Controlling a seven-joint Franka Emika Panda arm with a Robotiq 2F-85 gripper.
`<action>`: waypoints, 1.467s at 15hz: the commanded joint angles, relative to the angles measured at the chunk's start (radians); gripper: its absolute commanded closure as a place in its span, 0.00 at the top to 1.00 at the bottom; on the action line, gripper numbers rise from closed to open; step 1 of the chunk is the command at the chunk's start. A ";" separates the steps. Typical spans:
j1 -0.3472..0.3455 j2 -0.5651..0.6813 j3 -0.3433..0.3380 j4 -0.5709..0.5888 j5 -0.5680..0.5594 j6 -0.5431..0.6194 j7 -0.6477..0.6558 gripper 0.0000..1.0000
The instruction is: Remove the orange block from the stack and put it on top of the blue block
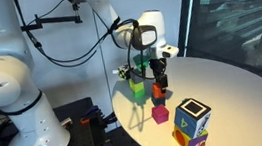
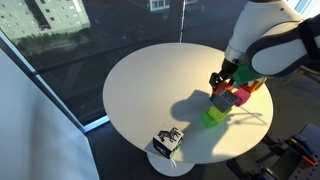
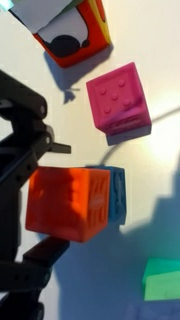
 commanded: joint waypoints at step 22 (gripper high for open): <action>-0.081 -0.464 -0.010 -0.006 0.082 -0.762 -0.434 1.00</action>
